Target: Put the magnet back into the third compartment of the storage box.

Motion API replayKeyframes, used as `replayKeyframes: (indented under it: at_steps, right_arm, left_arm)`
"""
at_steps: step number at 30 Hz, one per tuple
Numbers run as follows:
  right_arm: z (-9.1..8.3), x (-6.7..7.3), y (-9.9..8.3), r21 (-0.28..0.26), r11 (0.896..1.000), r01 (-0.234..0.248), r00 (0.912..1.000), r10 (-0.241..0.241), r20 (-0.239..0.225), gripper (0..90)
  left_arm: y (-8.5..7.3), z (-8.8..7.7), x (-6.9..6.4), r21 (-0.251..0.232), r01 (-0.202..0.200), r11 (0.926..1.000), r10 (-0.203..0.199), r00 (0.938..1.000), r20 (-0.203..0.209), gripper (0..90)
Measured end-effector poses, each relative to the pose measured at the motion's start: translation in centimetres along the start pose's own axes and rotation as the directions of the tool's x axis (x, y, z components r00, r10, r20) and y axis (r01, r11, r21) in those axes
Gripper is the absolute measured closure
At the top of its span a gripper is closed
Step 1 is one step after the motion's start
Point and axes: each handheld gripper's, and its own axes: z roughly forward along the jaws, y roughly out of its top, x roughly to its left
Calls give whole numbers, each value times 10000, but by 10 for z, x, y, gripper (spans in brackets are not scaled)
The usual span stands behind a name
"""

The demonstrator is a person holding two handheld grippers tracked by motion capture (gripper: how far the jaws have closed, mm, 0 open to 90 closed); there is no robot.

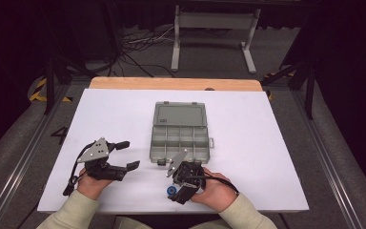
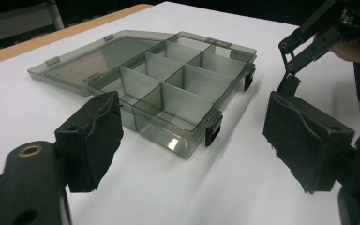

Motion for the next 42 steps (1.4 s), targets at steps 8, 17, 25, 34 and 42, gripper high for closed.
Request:
replayKeyframes:
  at_steps: [8, 17, 25, 34, 42]
  right_arm:
    - [10, 0, 0, 391, 9992, 52, 9999, -47, -116, 299]
    - [16, 1, 0, 496, 9987, 145, 9999, -141, -82, 381]
    - [20, 2, 0, 516, 9982, 299, 9995, -304, 79, 471]
    - [19, 5, 0, 601, 9973, 420, 9983, -443, 370, 616]
    - [20, 6, 1, 560, 9973, 467, 9977, -493, 457, 629]
  left_arm:
    - [0, 0, 0, -14, 4, 10000, -4, 10000, -19, 205]
    - [0, 0, 1, 24, 68, 10000, -68, 10000, -4, 205]
    - [0, 0, 0, 55, 84, 9999, -84, 10000, -11, 205]
    - [0, 0, 0, 120, 62, 9999, -63, 10000, 22, 208]
    - [0, 1, 0, 81, 99, 9999, -99, 9999, 29, 209]
